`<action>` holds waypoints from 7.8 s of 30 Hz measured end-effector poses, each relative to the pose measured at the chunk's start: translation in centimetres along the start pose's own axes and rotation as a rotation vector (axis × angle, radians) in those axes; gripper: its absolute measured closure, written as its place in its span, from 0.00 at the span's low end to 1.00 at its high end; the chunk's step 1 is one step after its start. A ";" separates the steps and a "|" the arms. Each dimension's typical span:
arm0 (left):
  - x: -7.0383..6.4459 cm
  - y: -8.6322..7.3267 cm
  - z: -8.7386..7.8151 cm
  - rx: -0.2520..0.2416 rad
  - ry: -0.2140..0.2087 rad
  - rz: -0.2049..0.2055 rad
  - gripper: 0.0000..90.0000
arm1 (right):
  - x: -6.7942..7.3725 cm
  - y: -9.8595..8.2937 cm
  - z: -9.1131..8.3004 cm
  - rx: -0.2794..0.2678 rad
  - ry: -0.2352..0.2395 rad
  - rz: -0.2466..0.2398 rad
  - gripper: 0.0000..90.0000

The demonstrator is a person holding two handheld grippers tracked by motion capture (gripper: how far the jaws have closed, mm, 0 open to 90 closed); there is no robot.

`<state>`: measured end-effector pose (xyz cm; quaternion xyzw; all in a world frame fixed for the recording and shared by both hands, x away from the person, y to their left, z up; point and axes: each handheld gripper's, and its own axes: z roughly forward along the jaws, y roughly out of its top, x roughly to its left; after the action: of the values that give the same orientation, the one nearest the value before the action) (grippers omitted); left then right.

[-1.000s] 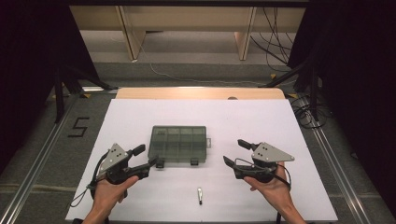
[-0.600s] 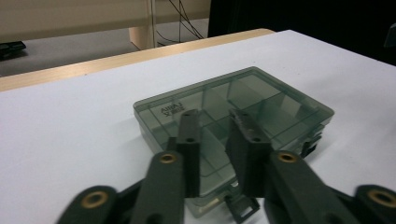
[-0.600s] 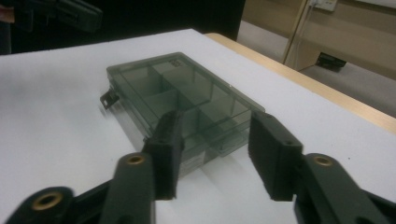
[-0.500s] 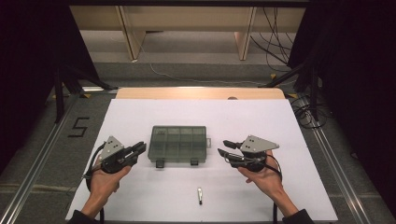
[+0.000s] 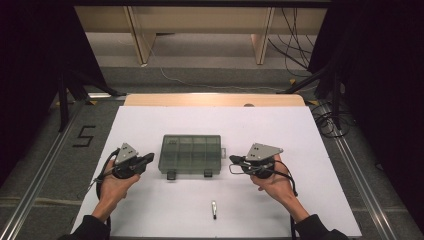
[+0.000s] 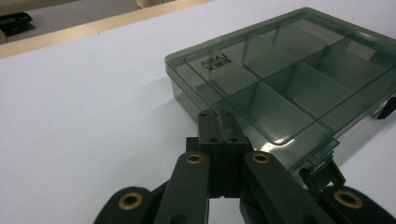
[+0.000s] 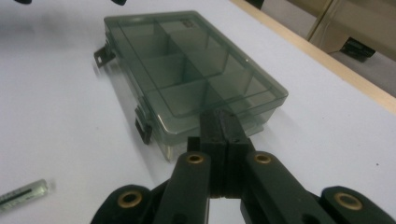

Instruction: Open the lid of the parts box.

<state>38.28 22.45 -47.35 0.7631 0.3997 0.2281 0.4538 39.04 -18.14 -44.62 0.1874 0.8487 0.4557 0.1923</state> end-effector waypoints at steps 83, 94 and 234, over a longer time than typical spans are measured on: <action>0.2 -0.5 0.8 0.117 -0.097 0.068 0.99 | 0.0 -0.8 4.5 0.141 0.078 -0.077 1.00; 0.4 -0.2 0.6 0.133 -0.095 0.078 0.99 | -0.2 -0.5 4.3 0.090 0.080 -0.041 1.00; 1.4 5.7 0.2 -0.042 -0.023 0.175 0.99 | -4.5 3.8 5.4 -0.079 -0.080 0.033 0.71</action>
<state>41.52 21.99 -42.42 0.7880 0.3212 0.2665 0.4527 46.09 -14.64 -43.47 0.2117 0.8183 0.4843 0.2256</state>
